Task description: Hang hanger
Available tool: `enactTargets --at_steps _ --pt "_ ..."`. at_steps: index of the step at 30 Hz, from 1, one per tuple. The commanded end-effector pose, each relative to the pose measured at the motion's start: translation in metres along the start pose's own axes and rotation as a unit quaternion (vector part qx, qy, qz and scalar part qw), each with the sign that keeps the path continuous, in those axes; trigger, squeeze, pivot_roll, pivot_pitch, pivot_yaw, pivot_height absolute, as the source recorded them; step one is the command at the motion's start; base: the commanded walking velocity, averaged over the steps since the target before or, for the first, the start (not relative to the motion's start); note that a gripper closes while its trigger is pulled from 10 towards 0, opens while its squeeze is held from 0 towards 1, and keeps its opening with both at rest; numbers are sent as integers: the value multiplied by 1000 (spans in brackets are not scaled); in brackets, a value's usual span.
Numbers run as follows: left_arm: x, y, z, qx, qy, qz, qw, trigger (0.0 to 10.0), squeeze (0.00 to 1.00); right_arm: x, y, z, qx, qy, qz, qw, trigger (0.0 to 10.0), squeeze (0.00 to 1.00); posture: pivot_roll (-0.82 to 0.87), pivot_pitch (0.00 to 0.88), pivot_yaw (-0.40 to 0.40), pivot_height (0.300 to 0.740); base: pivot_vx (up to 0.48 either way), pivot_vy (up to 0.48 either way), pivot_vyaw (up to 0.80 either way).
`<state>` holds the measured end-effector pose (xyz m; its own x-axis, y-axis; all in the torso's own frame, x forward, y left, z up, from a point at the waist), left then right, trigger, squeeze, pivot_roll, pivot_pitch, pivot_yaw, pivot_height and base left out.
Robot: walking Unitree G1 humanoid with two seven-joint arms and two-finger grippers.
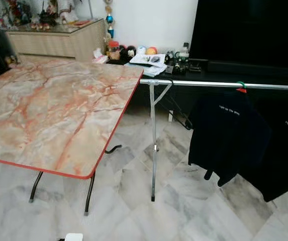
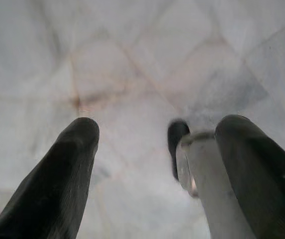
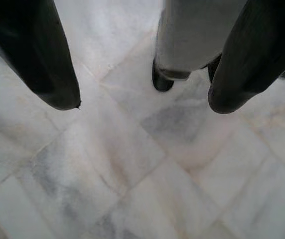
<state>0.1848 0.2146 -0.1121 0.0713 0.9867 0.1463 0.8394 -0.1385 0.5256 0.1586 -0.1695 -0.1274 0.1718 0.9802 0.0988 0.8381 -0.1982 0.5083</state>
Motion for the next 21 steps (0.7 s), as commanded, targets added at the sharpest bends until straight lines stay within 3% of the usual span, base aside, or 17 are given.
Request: enactTargets --at_steps 1,9,15,18,21 --pt "70 -43 -19 36 88 -59 994 10000 0 -5 25 5 -1 -2 -11 1000 10000 0 -9 0 -78 740 0 -296 0" --pt "61 -46 -18 42 79 -56 994 10000 0 -10 22 3 -3 -18 29 999 10000 0 -22 0 -54 740 0 -294 0" --pt "54 -28 -12 28 68 -51 996 10000 0 -17 21 2 -8 -30 48 998 10000 0 -14 0 -6 740 0 -293 0" --pt "52 -21 -10 23 65 -50 996 10000 0 -22 20 2 -10 -36 62 997 10000 0 -6 0 3 740 0 -292 -781" --pt "48 -23 -10 26 44 -9 999 10000 0 -35 18 -1 -7 -50 70 996 10000 0 4 0 -3 740 0 -287 -762"
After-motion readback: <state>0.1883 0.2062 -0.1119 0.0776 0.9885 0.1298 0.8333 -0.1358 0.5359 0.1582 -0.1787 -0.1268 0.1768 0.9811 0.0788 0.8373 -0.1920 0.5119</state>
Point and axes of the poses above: a point about 5 cm out from each wrist's last joint towards the gripper, its own z axis pointing out of the wrist towards the gripper, its own y axis along the axis of the wrist's last joint, x = y × z, the point moved 3 cm from there along z, pointing out of the wrist towards the gripper, and after that the axes turned 8 degrees about z, right-handed, at the moved point
